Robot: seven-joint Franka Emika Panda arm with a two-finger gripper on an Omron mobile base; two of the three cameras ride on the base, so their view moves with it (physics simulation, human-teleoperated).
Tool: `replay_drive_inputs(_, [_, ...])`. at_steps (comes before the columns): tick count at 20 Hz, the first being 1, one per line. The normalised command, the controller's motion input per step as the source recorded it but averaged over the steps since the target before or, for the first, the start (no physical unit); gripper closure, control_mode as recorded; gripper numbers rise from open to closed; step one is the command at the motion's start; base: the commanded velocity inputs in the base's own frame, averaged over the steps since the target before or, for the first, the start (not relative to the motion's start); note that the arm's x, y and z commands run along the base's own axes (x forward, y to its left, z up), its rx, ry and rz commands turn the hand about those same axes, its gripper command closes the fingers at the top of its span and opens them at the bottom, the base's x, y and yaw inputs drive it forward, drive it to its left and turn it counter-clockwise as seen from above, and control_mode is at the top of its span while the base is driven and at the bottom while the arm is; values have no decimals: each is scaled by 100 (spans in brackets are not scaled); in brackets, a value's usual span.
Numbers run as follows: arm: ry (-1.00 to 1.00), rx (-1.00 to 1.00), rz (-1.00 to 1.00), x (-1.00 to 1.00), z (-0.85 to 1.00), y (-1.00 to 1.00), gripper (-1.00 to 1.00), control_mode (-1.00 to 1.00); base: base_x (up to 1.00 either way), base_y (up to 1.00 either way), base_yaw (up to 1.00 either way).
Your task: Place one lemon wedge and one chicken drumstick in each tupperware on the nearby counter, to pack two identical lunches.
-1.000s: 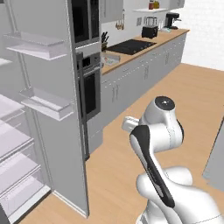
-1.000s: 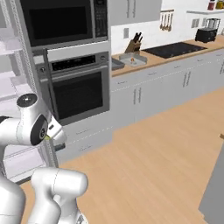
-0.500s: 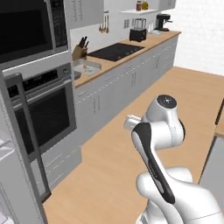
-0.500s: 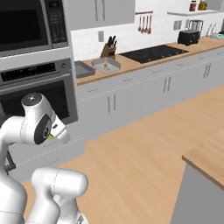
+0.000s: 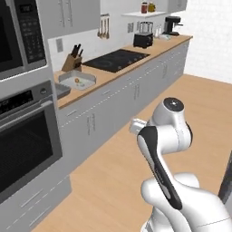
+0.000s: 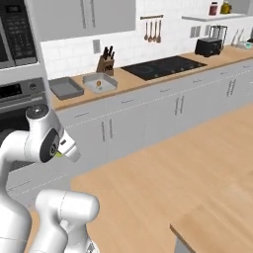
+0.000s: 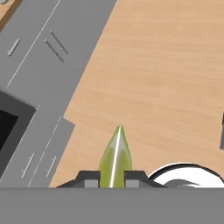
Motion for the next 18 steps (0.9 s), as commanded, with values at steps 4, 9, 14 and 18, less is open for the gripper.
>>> replay_drive_inputs(4, [0, 0, 0, 0, 0, 0, 100, 100, 100, -1, 20])
replay_drive_inputs(9, [0, 0, 0, 0, 0, 0, 100, 100, 100, 0, 25])
replay_drive_inputs(14, [0, 0, 0, 0, 0, 0, 100, 100, 100, -21, 27])
replay_drive_inputs(18, [0, 0, 0, 0, 0, 0, 100, 100, 100, -44, 27])
